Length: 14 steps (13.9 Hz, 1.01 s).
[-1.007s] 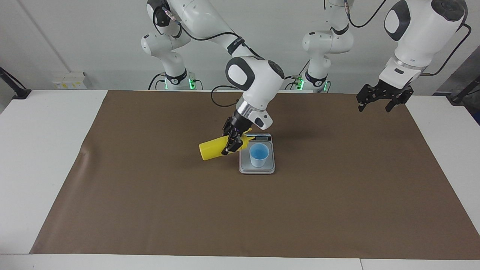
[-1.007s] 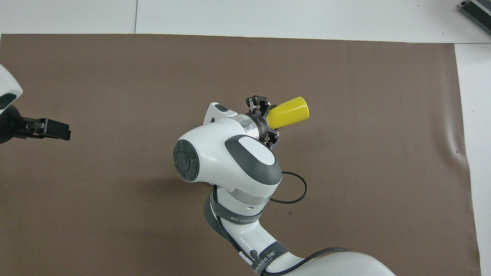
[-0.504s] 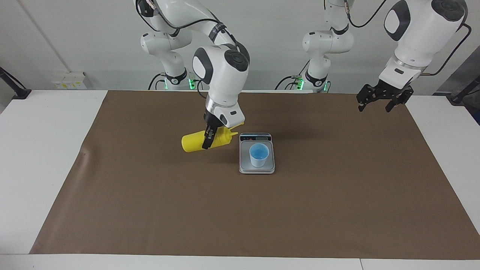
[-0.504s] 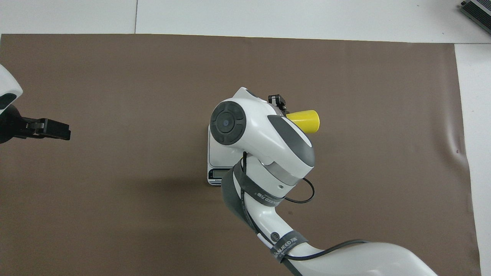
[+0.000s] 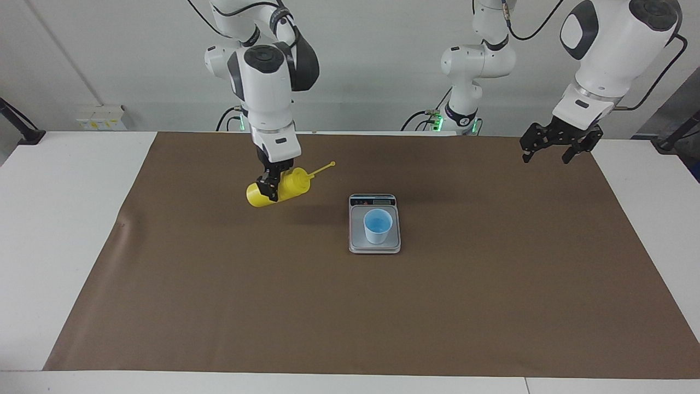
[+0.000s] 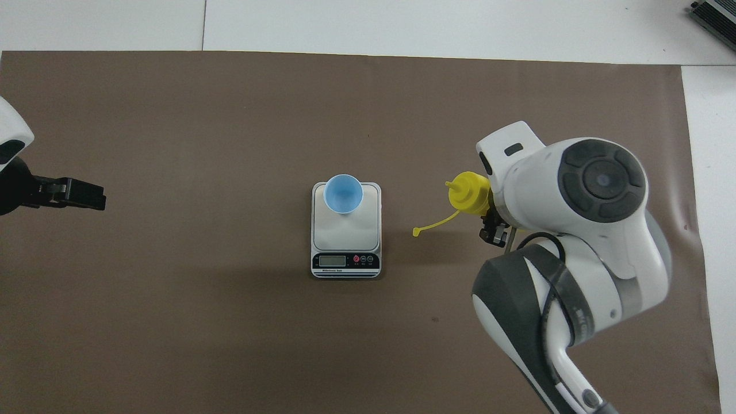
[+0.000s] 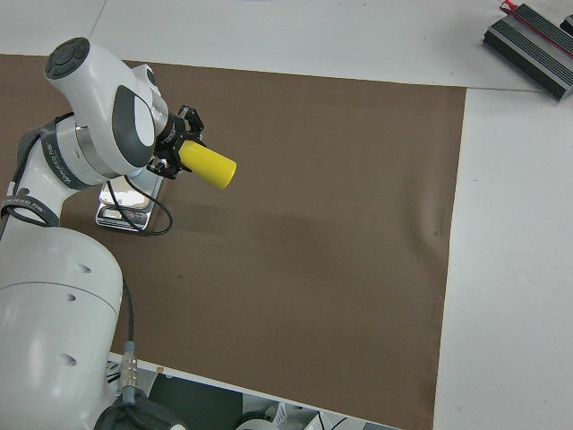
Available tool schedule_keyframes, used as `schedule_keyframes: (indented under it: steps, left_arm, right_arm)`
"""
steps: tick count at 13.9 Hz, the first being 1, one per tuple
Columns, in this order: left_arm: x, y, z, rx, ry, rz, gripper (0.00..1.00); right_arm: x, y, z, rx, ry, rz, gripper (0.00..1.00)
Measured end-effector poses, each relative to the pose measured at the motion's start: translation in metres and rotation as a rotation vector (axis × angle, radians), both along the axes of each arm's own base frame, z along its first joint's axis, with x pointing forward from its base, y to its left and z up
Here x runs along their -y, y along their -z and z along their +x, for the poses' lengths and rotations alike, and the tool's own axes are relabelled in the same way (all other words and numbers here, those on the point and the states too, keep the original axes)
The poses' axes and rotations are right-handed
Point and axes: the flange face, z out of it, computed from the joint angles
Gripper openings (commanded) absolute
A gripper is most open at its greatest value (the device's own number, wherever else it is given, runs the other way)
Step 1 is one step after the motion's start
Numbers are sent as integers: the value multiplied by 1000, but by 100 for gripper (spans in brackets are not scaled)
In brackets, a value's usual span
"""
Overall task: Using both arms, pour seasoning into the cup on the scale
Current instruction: 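Turn the bottle upright and move it back with the right gripper, then lower the bottle onto the table with the right gripper and open it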
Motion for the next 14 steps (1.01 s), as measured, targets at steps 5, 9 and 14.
schedule_keyframes:
  steps: [5,9,14]
  left_arm:
    - [0,0,0,0,0,0,100]
    - [0,0,0,0,0,0,100]
    - [0,0,0,0,0,0,100]
  right_arm:
    - [61,-9,-17,5,145,181,0]
    - [105,-15,-14,52,272,353,0]
    - [193,26,-47,109,236,497,0]
